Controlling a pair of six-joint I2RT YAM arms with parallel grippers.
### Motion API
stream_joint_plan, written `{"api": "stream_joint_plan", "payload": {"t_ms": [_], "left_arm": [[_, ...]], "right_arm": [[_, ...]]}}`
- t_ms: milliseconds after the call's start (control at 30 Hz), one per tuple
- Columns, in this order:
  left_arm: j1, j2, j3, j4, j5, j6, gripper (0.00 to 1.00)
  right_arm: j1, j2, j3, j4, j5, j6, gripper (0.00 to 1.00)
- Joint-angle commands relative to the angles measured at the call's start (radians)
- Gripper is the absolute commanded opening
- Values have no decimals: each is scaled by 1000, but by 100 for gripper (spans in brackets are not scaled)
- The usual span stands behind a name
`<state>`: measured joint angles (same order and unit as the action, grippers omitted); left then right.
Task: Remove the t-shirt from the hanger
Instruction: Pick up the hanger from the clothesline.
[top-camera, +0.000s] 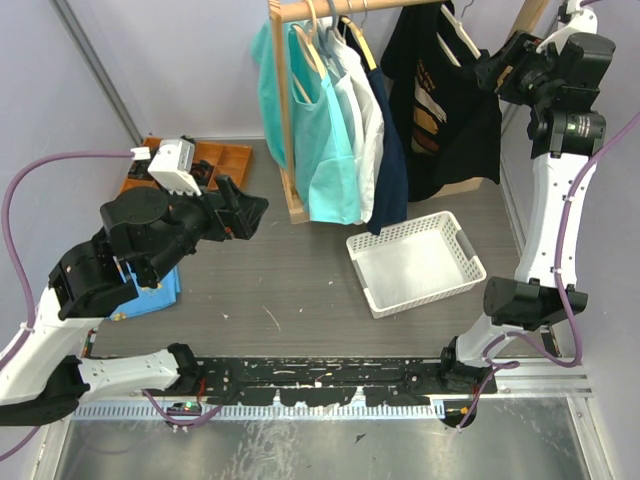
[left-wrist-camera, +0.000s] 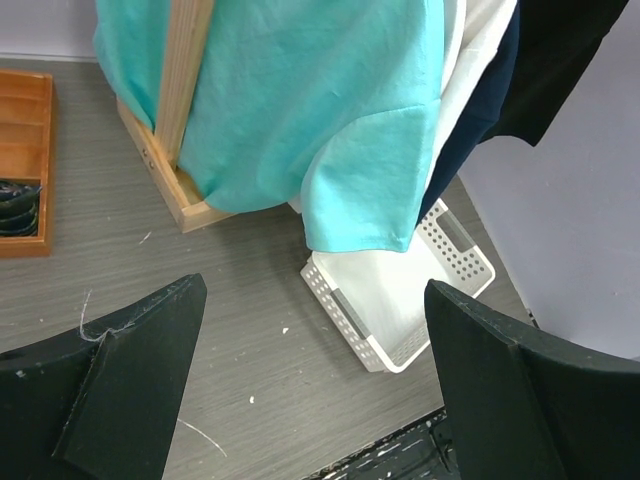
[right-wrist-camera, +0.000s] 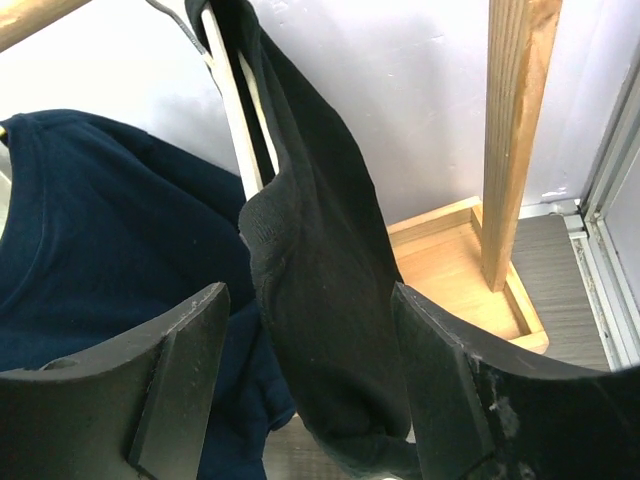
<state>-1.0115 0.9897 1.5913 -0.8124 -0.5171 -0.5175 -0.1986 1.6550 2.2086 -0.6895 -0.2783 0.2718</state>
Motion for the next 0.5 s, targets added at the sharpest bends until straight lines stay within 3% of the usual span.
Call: {"api": "stream_joint_plan", "payload": {"t_ms": [0,467], "left_arm": [[-2,-8,-10,39,-27,-2,98],[-2,16,9,50,-43,33,98]], "right_arm": [[-4,-1,54,65,-45,-6,71],[-4,58,98,67,-34,-28,52]]}}
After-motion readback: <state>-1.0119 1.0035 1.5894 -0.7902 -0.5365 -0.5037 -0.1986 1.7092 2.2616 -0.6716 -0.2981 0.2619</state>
